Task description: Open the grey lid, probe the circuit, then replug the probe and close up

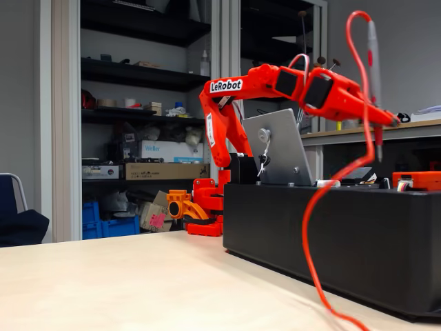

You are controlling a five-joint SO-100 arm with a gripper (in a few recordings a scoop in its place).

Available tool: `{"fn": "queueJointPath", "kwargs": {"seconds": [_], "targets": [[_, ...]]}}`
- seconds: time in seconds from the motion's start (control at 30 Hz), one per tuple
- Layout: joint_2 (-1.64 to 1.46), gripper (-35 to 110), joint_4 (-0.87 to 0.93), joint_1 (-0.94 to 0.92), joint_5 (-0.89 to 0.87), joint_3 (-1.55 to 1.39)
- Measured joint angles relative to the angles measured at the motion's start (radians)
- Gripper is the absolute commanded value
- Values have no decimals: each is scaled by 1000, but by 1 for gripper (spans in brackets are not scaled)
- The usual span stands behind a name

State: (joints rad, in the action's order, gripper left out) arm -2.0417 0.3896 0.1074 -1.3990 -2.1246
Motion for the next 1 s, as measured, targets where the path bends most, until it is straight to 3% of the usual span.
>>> {"fn": "queueJointPath", "kwargs": {"seconds": [1.0], "targets": [[114, 0, -169, 57, -92, -26]]}}
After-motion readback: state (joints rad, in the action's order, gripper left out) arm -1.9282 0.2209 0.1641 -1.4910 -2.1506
